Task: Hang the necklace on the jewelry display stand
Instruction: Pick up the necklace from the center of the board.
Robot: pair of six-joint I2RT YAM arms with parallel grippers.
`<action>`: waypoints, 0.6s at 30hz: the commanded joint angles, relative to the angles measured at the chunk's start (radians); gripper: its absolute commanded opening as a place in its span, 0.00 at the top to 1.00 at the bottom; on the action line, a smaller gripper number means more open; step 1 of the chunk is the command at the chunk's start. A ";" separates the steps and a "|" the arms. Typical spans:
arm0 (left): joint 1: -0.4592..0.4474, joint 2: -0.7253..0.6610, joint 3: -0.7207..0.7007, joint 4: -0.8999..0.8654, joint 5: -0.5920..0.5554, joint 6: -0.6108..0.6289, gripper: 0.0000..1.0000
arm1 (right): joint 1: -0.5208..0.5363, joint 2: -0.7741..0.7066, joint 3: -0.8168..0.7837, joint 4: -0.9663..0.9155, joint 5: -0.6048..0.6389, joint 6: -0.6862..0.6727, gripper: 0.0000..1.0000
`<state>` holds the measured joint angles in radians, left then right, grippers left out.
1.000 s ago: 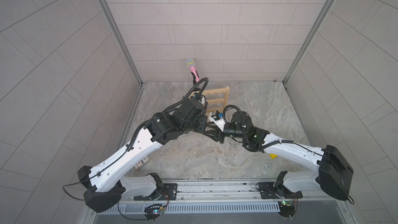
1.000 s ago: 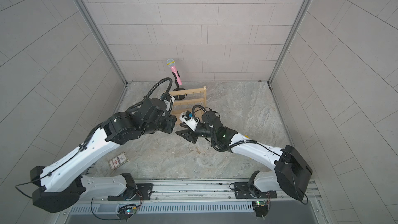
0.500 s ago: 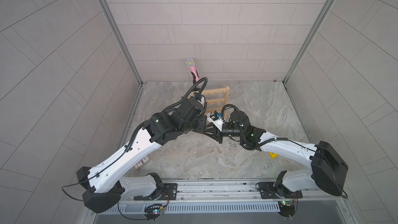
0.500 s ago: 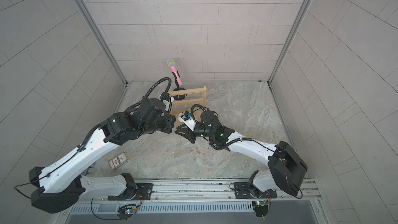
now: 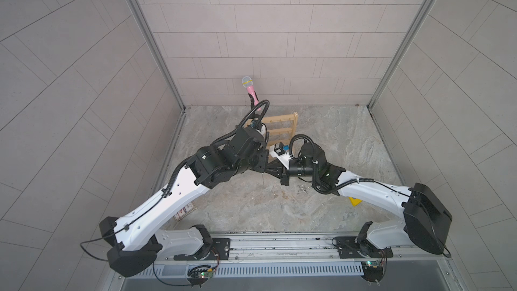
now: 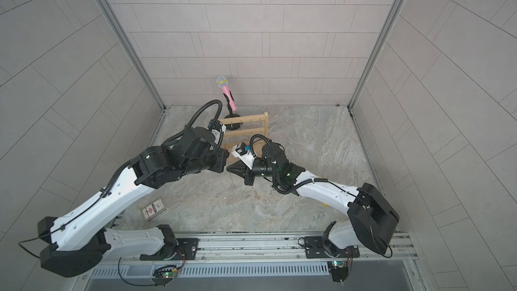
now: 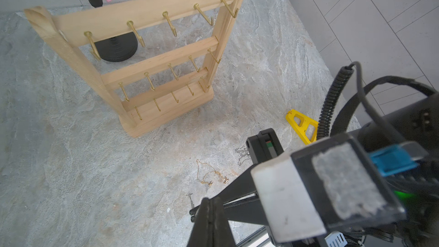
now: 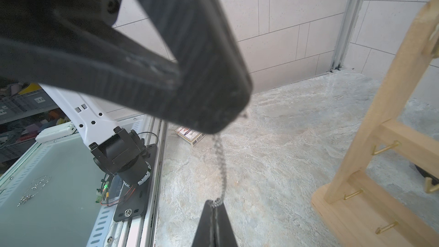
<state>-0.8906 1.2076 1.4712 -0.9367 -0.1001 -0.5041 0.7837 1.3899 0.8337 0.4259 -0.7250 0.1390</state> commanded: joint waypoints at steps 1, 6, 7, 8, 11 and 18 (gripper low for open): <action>-0.004 -0.011 0.011 0.006 -0.009 0.004 1.00 | -0.001 -0.005 -0.008 0.042 -0.013 -0.003 0.94; -0.004 -0.010 0.021 -0.004 -0.010 0.007 1.00 | -0.010 0.000 -0.012 0.060 0.039 0.002 0.79; -0.004 -0.010 0.021 -0.007 -0.010 0.008 1.00 | -0.014 0.002 -0.012 0.066 0.038 0.005 0.79; -0.004 -0.010 0.024 -0.007 -0.012 0.009 1.00 | -0.016 0.005 -0.010 0.072 0.038 0.006 0.77; -0.004 -0.010 0.027 -0.012 -0.016 0.012 1.00 | -0.021 0.010 -0.006 0.075 0.025 0.007 0.83; -0.002 -0.006 0.025 -0.013 -0.023 0.015 1.00 | -0.023 0.014 -0.010 0.075 -0.011 0.011 0.99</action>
<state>-0.8906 1.2076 1.4712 -0.9386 -0.1024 -0.5037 0.7616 1.3972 0.8295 0.4690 -0.7078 0.1593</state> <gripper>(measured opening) 0.040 0.057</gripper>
